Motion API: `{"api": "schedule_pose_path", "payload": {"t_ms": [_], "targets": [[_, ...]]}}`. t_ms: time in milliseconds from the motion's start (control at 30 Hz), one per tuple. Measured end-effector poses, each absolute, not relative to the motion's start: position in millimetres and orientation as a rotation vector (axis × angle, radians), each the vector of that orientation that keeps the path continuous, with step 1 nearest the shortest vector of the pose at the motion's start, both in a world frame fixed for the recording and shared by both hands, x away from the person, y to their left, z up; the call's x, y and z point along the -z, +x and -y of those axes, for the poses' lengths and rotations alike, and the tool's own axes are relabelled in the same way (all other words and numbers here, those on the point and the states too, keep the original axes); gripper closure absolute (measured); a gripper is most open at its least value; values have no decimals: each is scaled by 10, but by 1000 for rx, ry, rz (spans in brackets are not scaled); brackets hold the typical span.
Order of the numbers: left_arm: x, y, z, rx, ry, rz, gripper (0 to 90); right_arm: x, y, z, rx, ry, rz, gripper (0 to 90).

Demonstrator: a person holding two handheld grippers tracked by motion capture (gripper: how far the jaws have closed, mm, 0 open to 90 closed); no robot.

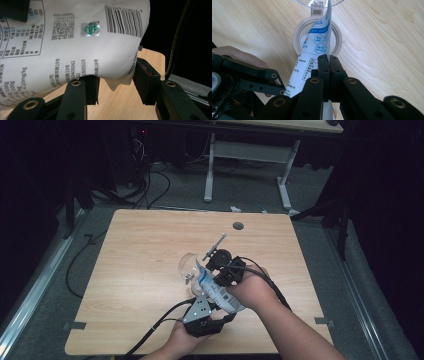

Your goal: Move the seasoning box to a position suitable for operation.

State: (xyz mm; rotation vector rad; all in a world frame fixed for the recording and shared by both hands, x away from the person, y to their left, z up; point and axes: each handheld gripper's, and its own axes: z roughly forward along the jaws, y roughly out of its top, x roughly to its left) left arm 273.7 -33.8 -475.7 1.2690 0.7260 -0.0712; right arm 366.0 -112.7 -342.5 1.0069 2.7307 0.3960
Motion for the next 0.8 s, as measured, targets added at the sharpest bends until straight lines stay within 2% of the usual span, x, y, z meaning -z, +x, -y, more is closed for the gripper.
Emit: {"api": "schedule_pose_path", "payload": {"t_ms": [800], "targets": [[4735, 2741, 334, 73, 1261, -724, 586, 3407, 3664, 1123, -394, 1012, -2722, 899]]}}
